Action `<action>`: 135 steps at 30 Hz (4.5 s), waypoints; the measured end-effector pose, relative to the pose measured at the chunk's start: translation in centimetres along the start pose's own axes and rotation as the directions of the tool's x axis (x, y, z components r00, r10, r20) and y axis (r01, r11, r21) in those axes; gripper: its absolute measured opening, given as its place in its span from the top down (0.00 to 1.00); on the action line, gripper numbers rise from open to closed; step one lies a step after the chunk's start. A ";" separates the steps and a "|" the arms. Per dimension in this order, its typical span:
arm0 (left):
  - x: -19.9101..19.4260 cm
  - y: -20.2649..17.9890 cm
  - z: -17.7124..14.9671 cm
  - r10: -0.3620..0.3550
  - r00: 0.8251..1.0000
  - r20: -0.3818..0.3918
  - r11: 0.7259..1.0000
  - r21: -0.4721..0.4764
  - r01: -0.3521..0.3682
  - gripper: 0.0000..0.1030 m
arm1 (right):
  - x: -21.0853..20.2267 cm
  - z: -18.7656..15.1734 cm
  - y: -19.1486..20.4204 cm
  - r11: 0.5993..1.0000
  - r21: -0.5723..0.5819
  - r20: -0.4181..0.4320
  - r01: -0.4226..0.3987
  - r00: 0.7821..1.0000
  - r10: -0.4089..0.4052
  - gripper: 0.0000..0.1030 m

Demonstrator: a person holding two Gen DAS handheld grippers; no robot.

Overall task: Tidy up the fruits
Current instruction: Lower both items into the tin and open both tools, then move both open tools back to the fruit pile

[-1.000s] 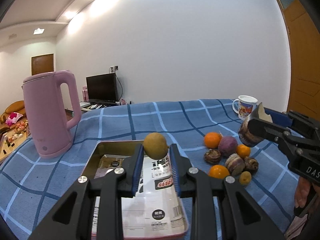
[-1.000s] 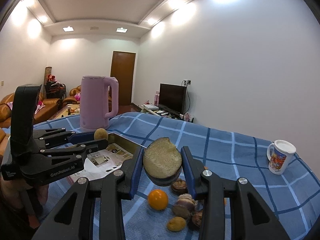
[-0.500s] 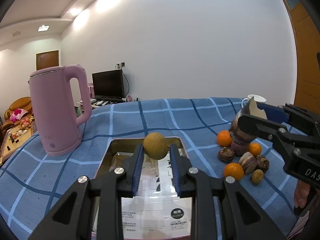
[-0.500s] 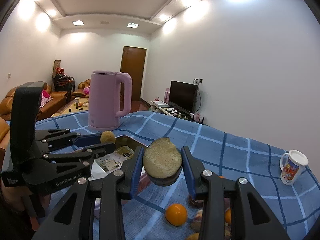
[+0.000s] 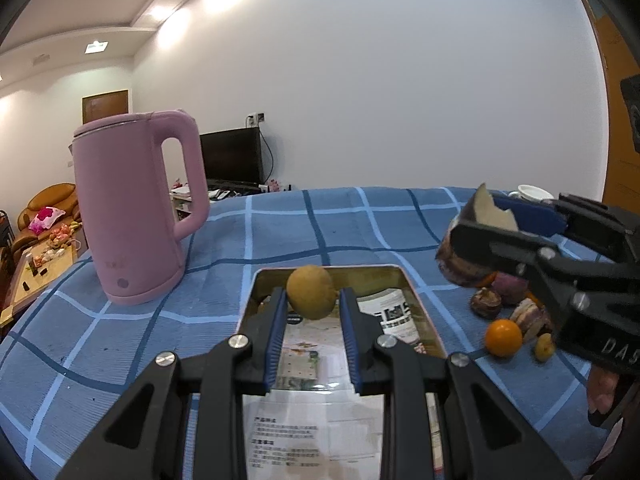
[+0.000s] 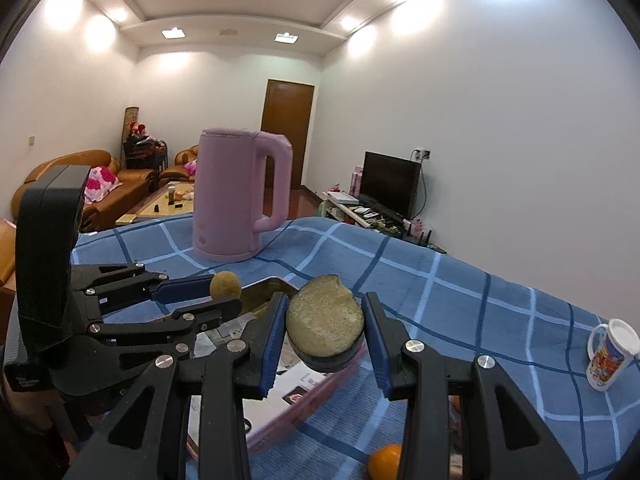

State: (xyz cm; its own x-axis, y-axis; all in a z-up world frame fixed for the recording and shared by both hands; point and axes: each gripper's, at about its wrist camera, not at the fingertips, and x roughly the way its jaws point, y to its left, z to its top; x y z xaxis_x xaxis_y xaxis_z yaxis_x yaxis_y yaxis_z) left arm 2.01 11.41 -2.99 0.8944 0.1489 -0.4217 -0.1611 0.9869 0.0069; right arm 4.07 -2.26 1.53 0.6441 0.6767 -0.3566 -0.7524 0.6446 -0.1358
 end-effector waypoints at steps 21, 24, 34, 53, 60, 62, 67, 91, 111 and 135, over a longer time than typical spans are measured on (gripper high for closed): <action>2.7 2.7 -0.1 0.006 0.996 -0.093 0.999 -0.031 -0.009 0.73 | 5.2 -0.9 2.5 0.999 -0.007 -0.113 -0.051 0.992 0.049 0.61; 3.0 2.9 -0.1 0.002 0.994 -0.109 0.999 -0.037 -0.006 0.73 | 5.7 -1.2 2.4 0.999 0.003 -0.127 -0.053 0.991 0.053 0.61; 4.2 2.7 -0.2 -0.007 0.986 -0.165 1.000 -0.029 0.003 0.73 | 6.8 -1.8 2.2 0.998 0.019 -0.164 -0.056 0.985 0.059 0.61; 5.9 2.5 -0.4 -0.013 0.966 -0.260 1.000 -0.019 0.008 0.73 | 8.7 -2.4 2.4 0.998 0.023 -0.248 -0.052 0.967 0.057 0.61; 6.2 2.4 -0.4 -0.015 0.962 -0.273 1.000 -0.017 0.011 0.73 | 9.0 -2.5 2.5 0.999 0.018 -0.265 -0.050 0.963 0.053 0.61; 6.3 2.4 -0.4 -0.013 0.961 -0.277 1.000 -0.017 0.008 0.72 | 9.1 -2.6 2.5 0.999 0.021 -0.268 -0.050 0.962 0.054 0.61; 6.3 2.4 -0.4 -0.001 0.962 -0.274 1.000 -0.011 -0.002 0.72 | 9.3 -2.6 2.4 0.998 0.028 -0.276 -0.056 0.959 0.062 0.61; 1.2 -1.4 0.3 -0.070 0.996 -0.056 0.998 0.007 0.070 0.16 | -1.7 -4.3 -5.1 0.967 0.160 -0.133 0.199 0.975 -0.179 0.47; 4.9 -15.1 -0.9 -0.242 0.918 -0.313 0.936 0.175 0.306 0.36 | -3.8 -12.0 -13.1 0.871 0.380 -0.385 0.312 0.909 -0.157 0.47; 7.1 -15.1 -1.0 -0.314 0.870 -0.380 0.922 0.095 0.374 0.57 | -3.5 -11.7 -12.2 0.901 0.358 -0.386 0.247 0.917 -0.098 0.55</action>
State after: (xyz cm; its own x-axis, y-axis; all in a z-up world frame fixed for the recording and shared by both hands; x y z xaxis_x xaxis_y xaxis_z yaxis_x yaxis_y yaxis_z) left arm 10.37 -2.46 -6.95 0.6705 -0.2035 -0.7134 0.2259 0.9720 -0.0650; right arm 9.42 -16.67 -6.39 0.6115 0.4203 -0.6704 -0.4694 0.8748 0.1202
